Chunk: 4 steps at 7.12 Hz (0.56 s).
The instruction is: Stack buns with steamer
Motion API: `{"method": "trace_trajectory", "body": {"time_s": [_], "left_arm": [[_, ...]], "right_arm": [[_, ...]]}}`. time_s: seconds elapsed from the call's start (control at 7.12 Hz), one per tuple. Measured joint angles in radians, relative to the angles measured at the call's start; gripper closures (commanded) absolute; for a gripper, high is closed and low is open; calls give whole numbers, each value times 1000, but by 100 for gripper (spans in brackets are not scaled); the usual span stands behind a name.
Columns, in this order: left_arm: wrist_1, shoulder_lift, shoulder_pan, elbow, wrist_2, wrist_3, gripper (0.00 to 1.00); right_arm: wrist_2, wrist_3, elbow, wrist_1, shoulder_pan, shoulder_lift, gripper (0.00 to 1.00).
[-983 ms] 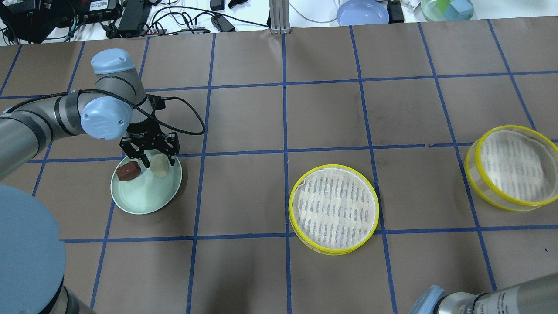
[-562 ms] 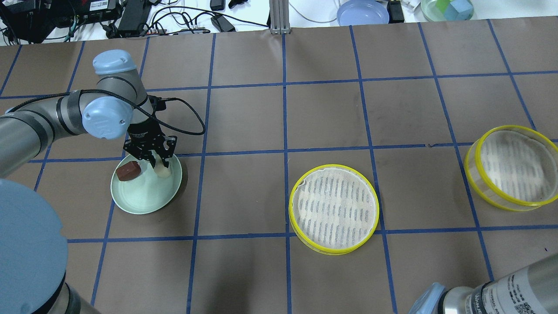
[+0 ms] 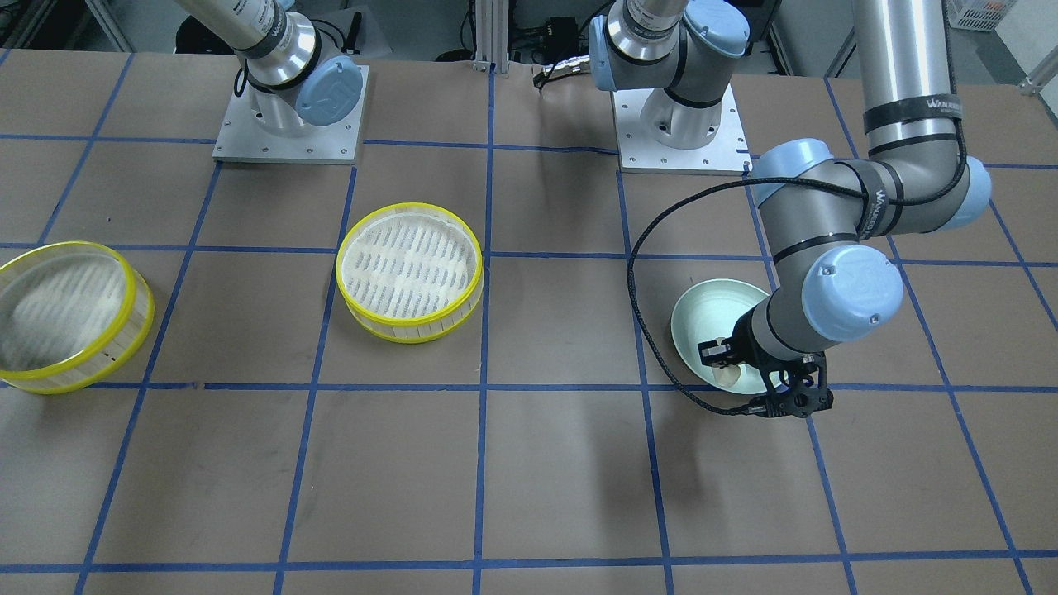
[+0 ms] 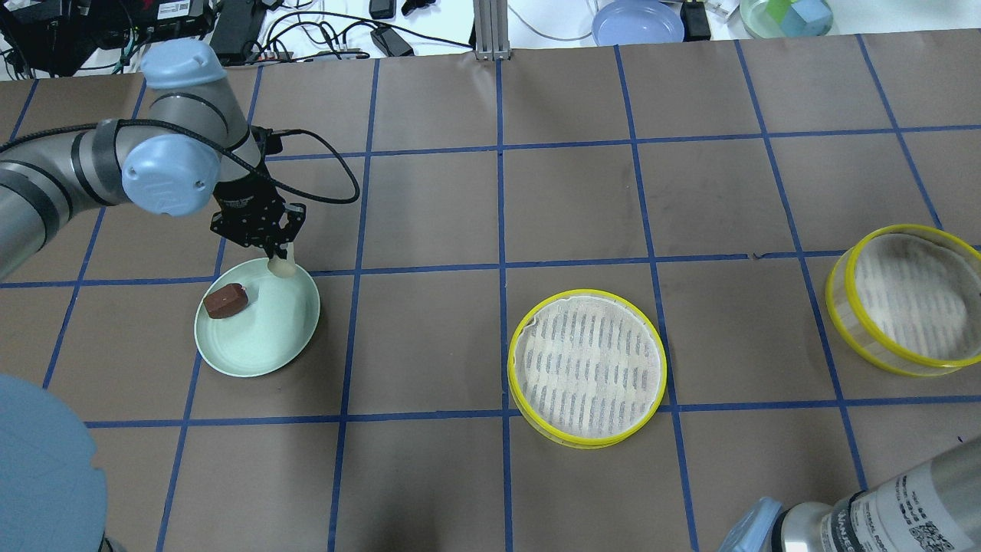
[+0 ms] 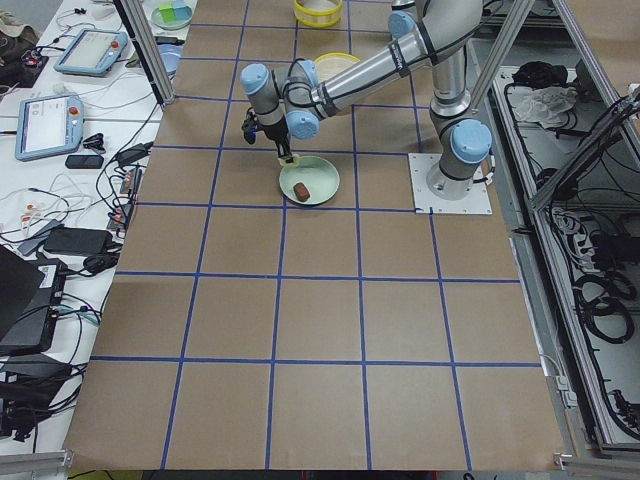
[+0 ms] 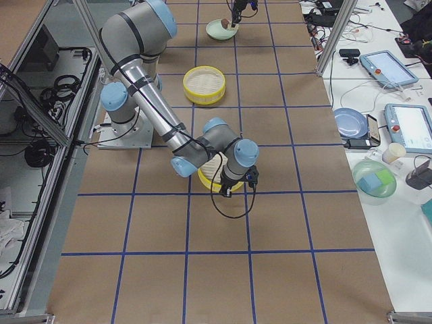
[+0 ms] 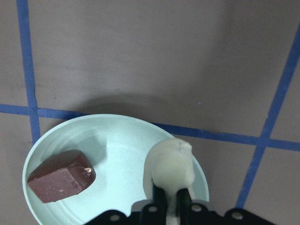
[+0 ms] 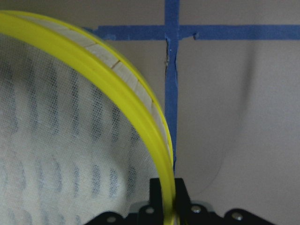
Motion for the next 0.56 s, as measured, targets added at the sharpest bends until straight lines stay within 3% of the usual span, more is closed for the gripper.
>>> {"method": "trace_trajectory", "body": {"time_s": [0.56], "left_arm": [[-22,52,-259,66,-196,-268,100]], "right_arm": [[-1,-4,-8,13,1,-22,100]]}}
